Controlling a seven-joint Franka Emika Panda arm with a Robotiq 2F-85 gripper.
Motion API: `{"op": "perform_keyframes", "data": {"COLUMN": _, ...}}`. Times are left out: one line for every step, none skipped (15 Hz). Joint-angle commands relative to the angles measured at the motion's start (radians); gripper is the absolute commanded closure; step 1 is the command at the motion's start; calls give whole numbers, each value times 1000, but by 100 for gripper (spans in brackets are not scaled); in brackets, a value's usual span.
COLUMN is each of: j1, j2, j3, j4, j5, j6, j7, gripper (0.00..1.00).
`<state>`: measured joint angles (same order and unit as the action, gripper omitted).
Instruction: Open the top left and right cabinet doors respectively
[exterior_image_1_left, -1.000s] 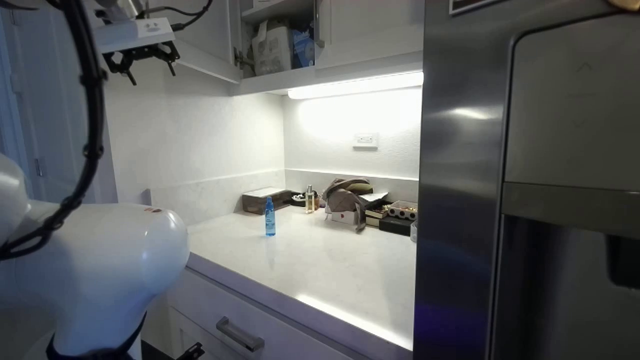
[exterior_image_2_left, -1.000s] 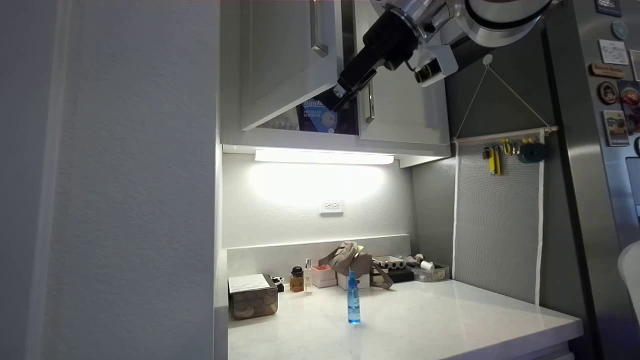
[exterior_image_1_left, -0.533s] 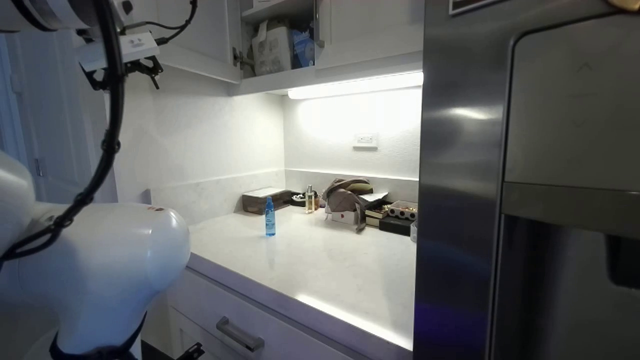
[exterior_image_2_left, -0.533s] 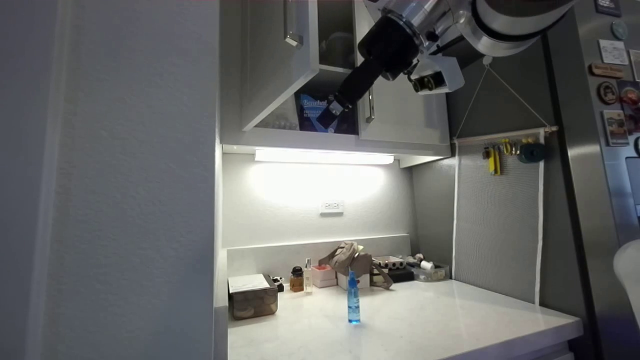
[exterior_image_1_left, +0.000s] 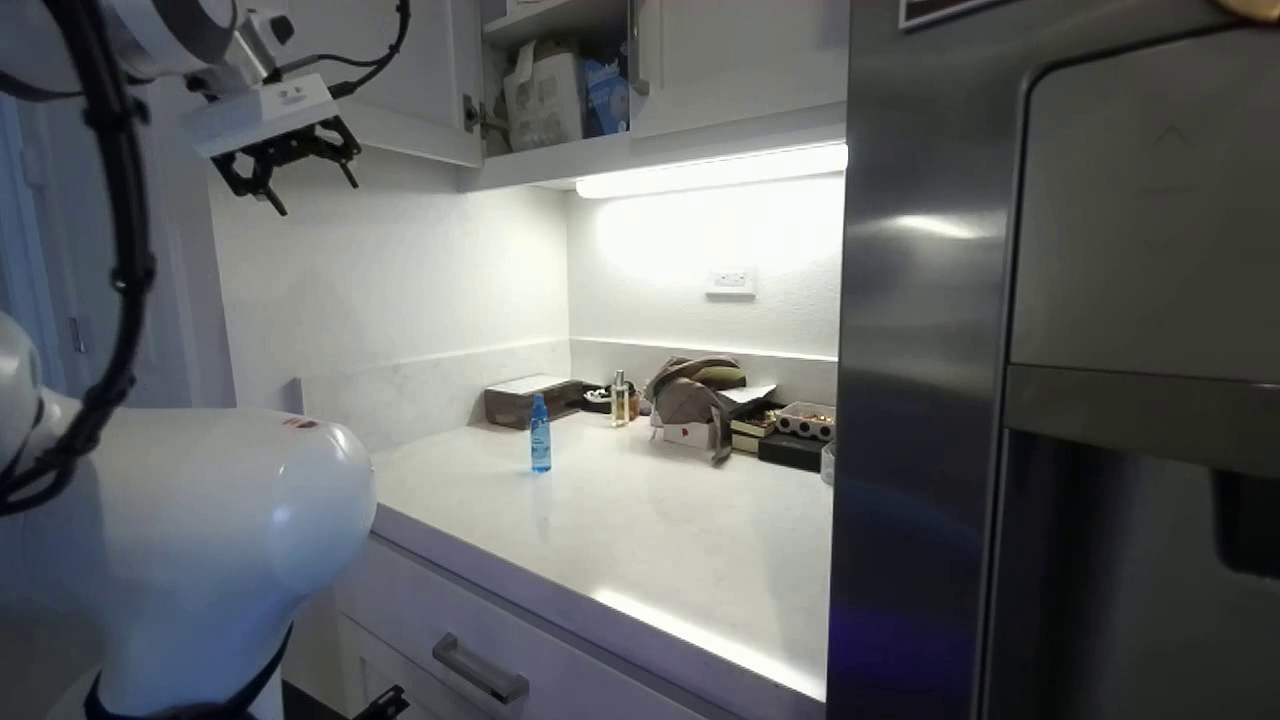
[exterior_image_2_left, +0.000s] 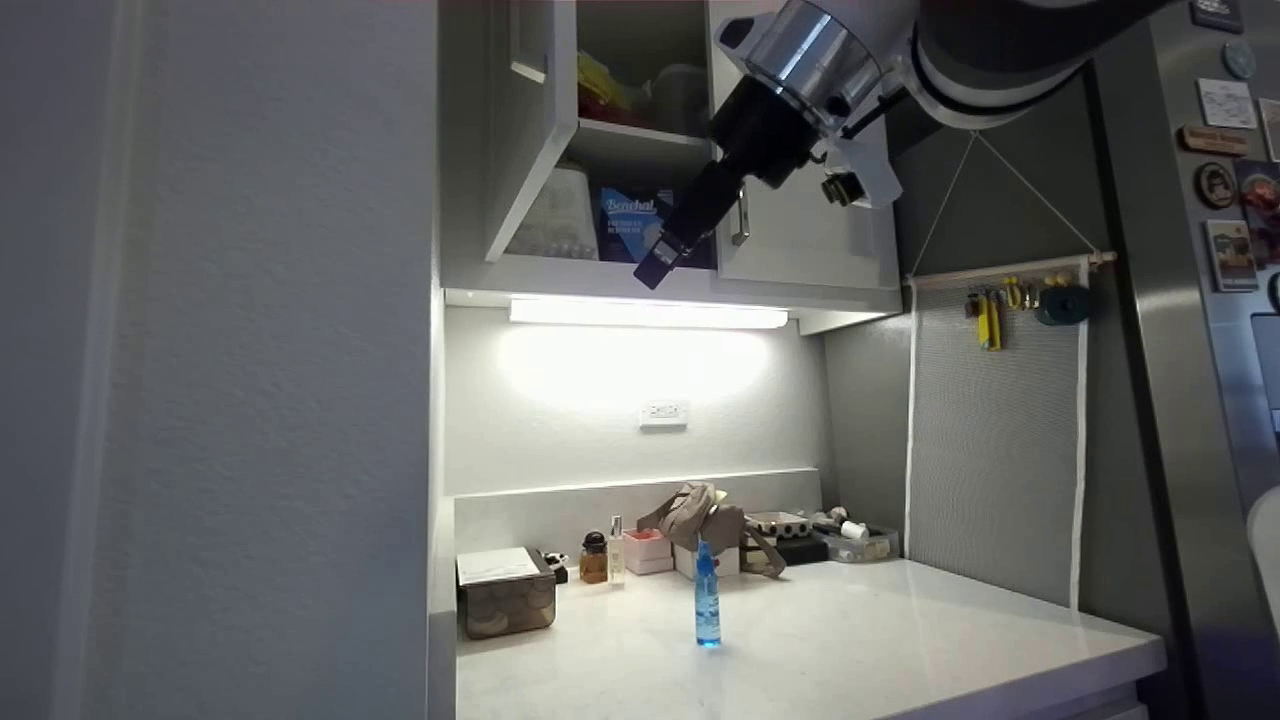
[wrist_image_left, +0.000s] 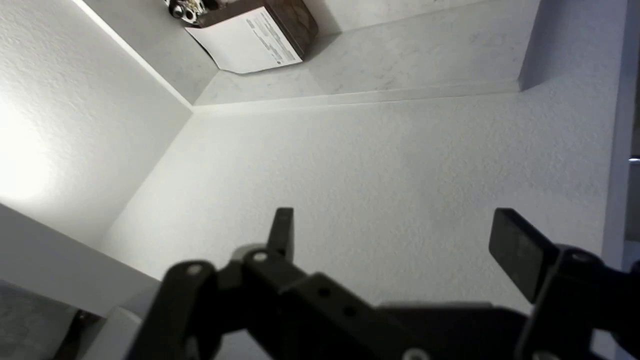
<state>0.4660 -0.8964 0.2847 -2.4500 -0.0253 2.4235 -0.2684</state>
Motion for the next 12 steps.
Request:
{"op": "perform_keyframes", "data": {"j1": -107, "j2": 72, "j3": 24, "j4": 108, "j5": -13, "j6": -25, "j7": 130, "gripper": 0}}
{"op": "perform_keyframes", "data": {"j1": -135, "j2": 89, "j3": 28, "j4": 138, "j5": -11, "j6": -37, "j7": 167, "gripper": 0}}
{"op": "perform_keyframes", "data": {"j1": -169, "j2": 110, "j3": 38, "j4": 175, "j5": -10, "j6": -46, "j7": 215, "gripper": 0}}
{"op": "perform_keyframes", "data": {"j1": -201, "j2": 131, "j3": 47, "j4": 211, "j5": -9, "j6": -53, "j7": 260, "gripper": 0}}
{"op": "perform_keyframes", "data": {"j1": -233, "j2": 153, "j3": 60, "j4": 251, "j5": -10, "j6": -61, "j7": 308, "gripper": 0}}
{"op": "perform_keyframes", "data": {"j1": -266, "j2": 172, "j3": 75, "j4": 288, "j5": -12, "j6": -70, "j7": 358, "gripper": 0}}
{"op": "perform_keyframes", "data": {"j1": -301, "j2": 192, "j3": 90, "j4": 329, "j5": -17, "j6": -82, "j7": 409, "gripper": 0}}
{"op": "perform_keyframes", "data": {"j1": -333, "j2": 209, "j3": 105, "j4": 368, "j5": -21, "j6": -104, "j7": 459, "gripper": 0}}
{"op": "perform_keyframes", "data": {"j1": -363, "j2": 227, "j3": 116, "j4": 413, "j5": -22, "j6": -141, "j7": 506, "gripper": 0}}
{"op": "perform_keyframes", "data": {"j1": -387, "j2": 241, "j3": 126, "j4": 451, "j5": -23, "j6": -187, "j7": 548, "gripper": 0}}
{"op": "perform_keyframes", "data": {"j1": -391, "j2": 247, "j3": 124, "j4": 473, "j5": -28, "j6": -230, "j7": 551, "gripper": 0}}
{"op": "perform_keyframes", "data": {"j1": -347, "j2": 209, "j3": 100, "j4": 388, "j5": -16, "j6": -152, "j7": 504, "gripper": 0}}
